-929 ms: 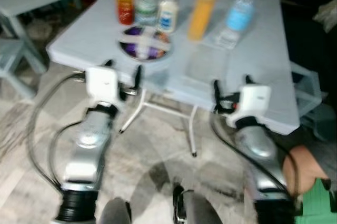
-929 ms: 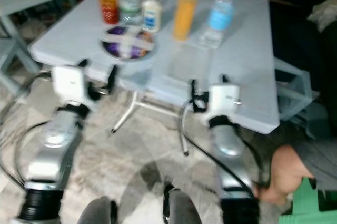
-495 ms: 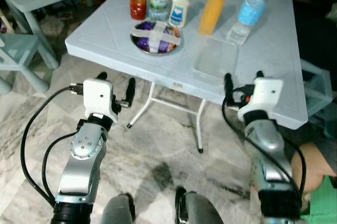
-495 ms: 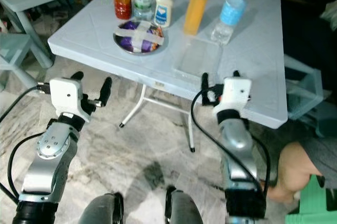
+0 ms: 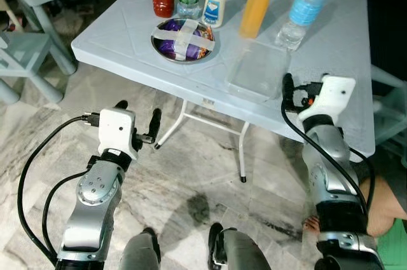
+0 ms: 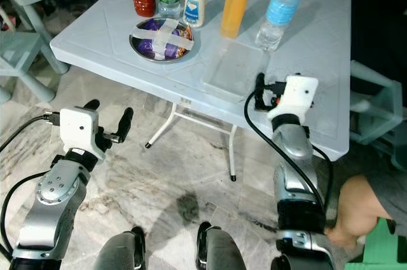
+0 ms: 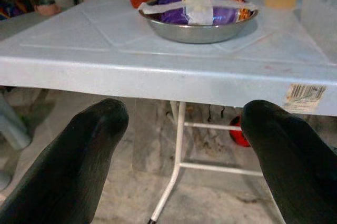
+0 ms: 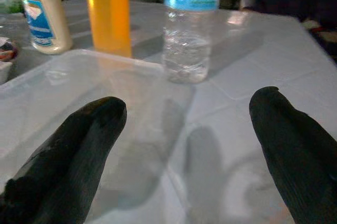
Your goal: Restocking fridge
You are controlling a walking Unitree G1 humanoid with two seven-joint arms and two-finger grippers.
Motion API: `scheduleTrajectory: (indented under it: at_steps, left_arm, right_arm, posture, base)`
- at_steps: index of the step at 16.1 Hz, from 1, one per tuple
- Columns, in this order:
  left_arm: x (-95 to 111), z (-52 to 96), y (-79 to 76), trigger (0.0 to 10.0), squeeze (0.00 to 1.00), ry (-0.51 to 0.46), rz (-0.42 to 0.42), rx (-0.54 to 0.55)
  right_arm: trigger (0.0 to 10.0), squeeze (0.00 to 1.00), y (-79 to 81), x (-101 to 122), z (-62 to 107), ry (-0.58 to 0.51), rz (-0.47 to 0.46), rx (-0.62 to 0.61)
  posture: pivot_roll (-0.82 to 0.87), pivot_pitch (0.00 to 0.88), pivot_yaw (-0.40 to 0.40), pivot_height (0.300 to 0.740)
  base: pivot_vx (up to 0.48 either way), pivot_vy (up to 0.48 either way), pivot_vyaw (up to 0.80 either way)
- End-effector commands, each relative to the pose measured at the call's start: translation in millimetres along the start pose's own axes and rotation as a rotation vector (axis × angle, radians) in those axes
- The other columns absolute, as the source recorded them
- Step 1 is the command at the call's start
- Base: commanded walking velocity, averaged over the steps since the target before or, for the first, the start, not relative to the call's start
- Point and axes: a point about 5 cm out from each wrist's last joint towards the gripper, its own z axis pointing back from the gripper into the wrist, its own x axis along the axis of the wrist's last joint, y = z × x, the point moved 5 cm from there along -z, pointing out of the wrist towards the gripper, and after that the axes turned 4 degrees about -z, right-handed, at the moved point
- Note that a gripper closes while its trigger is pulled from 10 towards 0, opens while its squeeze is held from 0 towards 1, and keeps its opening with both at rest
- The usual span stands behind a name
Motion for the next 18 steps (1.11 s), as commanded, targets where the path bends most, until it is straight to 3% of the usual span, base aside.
scheduleTrajectory:
  at_steps: [1, 4, 6, 9, 10, 11, 12, 13, 14, 18]
  left_arm:
    - [2.3, 2.0, -2.1, 10.0, 0.0, -0.001, -0.006, -0.015]
    - [5.1, 2.1, -3.0, 10.0, 0.0, 0.001, -0.017, -0.033]
    - [5.4, 1.7, -3.1, 10.0, 0.0, 0.001, -0.019, -0.038]
    - [7.0, 2.0, -3.7, 10.0, 0.0, 0.002, -0.025, -0.043]
    - [7.3, 2.6, -4.5, 10.0, 0.0, 0.002, -0.026, -0.049]
    - [7.5, 2.8, -4.8, 10.0, 0.0, 0.001, -0.026, -0.05]
    - [7.9, 2.9, -5.0, 10.0, 0.0, 0.0, -0.026, -0.049]
    - [8.4, 2.9, -5.1, 10.0, 0.0, -0.002, -0.026, -0.049]
    - [8.9, 3.0, -5.5, 10.0, 0.0, -0.003, -0.026, -0.049]
    - [9.9, 2.2, -7.1, 10.0, 0.0, -0.005, -0.031, -0.053]
  right_arm:
    - [10.0, 0.0, -0.1, -3.2, -0.1, 0.007, -0.029, 0.01]
    - [10.0, 0.0, 11.2, -3.8, -2.7, 0.01, -0.103, 0.045]
    - [10.0, 0.0, 13.8, -18.6, 2.4, 0.063, -0.162, 0.044]
    - [10.0, 0.0, 29.5, -22.1, 5.7, 0.073, -0.246, 0.133]
    - [8.6, 0.0, 29.9, -21.9, 4.8, 0.075, -0.276, 0.129]
    - [3.1, 0.0, 29.3, -23.2, 5.0, 0.081, -0.287, 0.12]
    - [2.2, 0.0, 29.7, -24.1, 5.5, 0.085, -0.289, 0.12]
    - [0.6, 0.0, 30.0, -24.4, 6.0, 0.086, -0.29, 0.123]
    - [0.0, 0.0, 29.0, -25.6, 6.5, 0.09, -0.306, 0.116]
    - [0.0, 0.0, 28.6, -26.0, 3.2, 0.101, -0.379, 0.114]
  posture:
    - [0.1, 0.232, -0.049, 0.74]
    - [0.1, 0.236, -0.033, 0.74]
    - [0.11, 0.242, -0.029, 0.74]
    - [0.11, 0.248, -0.026, 0.74]
    - [0.11, 0.248, -0.027, 0.74]
    - [0.12, 0.249, -0.028, 0.74]
    - [0.12, 0.249, -0.028, 0.74]
    - [0.12, 0.251, -0.028, 0.74]
    - [0.12, 0.251, -0.028, 0.74]
    - [0.12, 0.253, -0.025, 0.74]
  base:
    - [0.0, 0.0, 0.0]
    - [0.0, 0.0, 0.0]
    - [0.0, 0.0, 0.0]
    - [0.0, 0.0, 0.0]
    - [0.0, 0.0, 0.0]
    - [0.0, 0.0, 0.0]
    - [0.0, 0.0, 0.0]
    - [0.0, 0.0, 0.0]
    - [0.0, 0.0, 0.0]
    - [0.0, 0.0, 0.0]
